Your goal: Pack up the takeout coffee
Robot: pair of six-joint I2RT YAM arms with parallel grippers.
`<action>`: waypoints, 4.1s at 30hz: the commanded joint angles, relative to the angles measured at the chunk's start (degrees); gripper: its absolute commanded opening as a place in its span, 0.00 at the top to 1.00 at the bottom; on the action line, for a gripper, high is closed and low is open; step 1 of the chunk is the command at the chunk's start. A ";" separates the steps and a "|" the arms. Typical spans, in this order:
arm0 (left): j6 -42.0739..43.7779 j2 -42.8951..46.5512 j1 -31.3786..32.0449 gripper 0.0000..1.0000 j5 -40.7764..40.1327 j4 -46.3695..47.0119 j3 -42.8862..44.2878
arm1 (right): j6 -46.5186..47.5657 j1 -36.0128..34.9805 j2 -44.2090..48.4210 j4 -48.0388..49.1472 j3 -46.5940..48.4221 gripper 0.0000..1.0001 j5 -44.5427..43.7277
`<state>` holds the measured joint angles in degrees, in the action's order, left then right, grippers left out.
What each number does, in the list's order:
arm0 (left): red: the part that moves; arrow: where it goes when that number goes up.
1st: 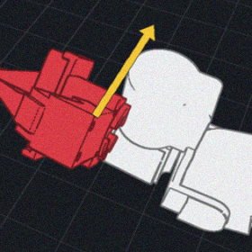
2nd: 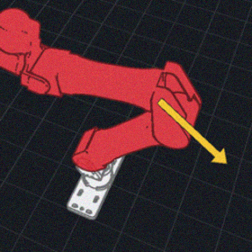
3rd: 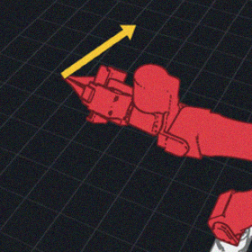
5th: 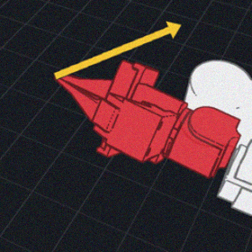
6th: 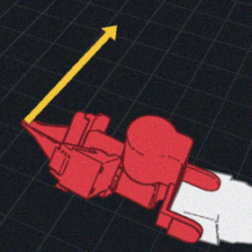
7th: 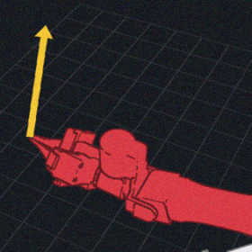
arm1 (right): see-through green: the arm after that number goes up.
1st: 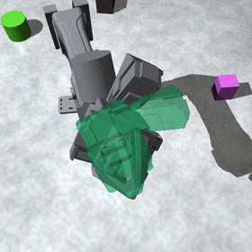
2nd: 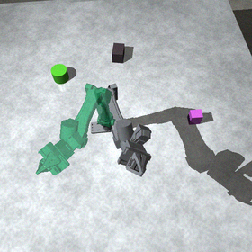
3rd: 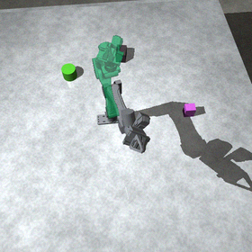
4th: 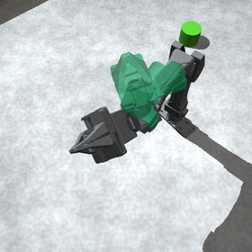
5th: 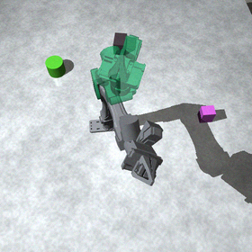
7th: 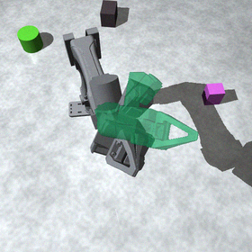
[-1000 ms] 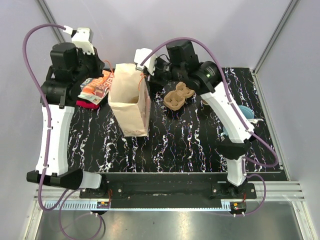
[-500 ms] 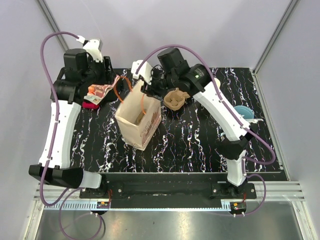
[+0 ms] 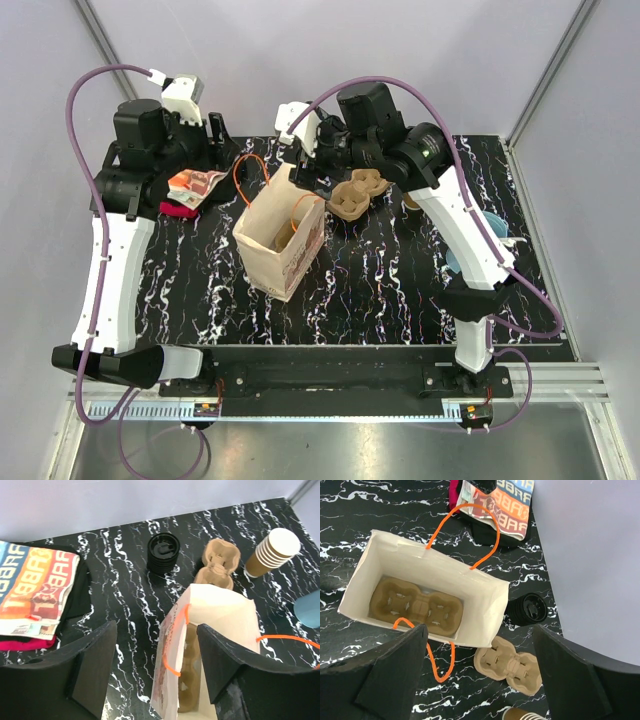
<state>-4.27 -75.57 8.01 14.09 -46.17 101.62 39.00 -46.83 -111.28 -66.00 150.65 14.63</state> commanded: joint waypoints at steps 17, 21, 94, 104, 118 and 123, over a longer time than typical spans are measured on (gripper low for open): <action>3.04 -5.11 0.60 0.81 12.37 2.41 -2.22 | -3.58 -0.46 7.22 -3.70 0.35 0.06 -3.38; 2.87 -5.29 0.69 1.00 11.84 1.79 0.40 | -3.76 -0.46 7.31 -3.70 0.70 0.06 -3.65; 4.98 -5.29 3.85 0.09 19.40 3.90 1.04 | -6.13 -0.37 10.30 -1.59 -4.83 0.00 -13.66; 4.98 -5.82 3.77 0.33 21.07 3.98 -0.99 | -6.22 -0.46 11.26 -0.71 -6.24 0.00 -15.86; 6.21 -7.66 3.85 0.44 20.98 3.90 -1.25 | -6.31 -0.28 12.14 0.08 -7.74 0.00 -17.71; 6.73 -9.33 3.85 0.56 20.72 3.90 -1.17 | -6.40 -0.28 12.41 0.08 -7.83 0.00 -17.62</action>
<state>1.15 -83.70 11.75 33.32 -44.99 100.62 33.28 -46.87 -101.34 -68.18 142.74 -2.09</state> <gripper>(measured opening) 0.515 0.994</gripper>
